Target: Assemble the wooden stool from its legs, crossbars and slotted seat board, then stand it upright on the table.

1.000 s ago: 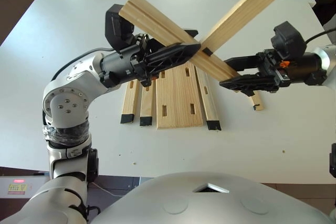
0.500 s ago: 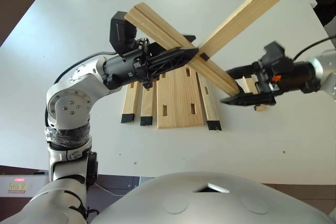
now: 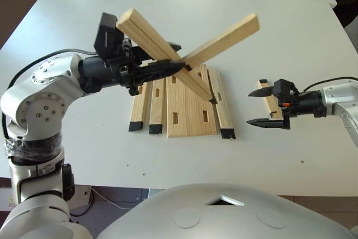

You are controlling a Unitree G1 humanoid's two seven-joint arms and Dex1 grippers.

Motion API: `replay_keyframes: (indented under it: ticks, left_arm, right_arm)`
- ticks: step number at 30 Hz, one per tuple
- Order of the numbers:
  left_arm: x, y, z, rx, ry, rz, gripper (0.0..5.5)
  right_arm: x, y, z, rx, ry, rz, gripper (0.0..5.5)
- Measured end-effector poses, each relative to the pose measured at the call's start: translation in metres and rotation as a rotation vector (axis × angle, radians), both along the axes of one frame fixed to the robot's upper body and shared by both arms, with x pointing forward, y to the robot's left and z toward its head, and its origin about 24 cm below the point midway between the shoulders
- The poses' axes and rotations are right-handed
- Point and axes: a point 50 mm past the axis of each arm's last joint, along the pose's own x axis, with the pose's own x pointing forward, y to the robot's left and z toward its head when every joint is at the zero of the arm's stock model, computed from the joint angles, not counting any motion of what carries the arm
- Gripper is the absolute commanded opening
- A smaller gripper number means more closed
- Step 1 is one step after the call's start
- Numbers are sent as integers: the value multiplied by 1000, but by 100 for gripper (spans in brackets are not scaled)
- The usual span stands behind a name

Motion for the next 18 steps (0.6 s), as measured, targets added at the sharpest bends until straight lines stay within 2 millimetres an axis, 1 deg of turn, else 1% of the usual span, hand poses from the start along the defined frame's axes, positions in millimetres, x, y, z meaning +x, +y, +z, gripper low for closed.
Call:
replay_keyframes:
  ticks: [5,10,13,18]
  left_arm:
    - [-11,14,-1,90,-134,58,207]
    - [-11,30,1,87,-179,73,207]
    - [-15,41,-8,81,-165,57,207]
    - [-22,45,-24,118,-142,38,207]
  right_arm:
    - [-10,-4,-6,-6,-17,-71,486]
    - [-20,-3,-12,-13,-35,-129,486]
    - [-21,-3,-11,-17,-55,-156,486]
    - [-19,-2,-10,-15,-72,-173,486]
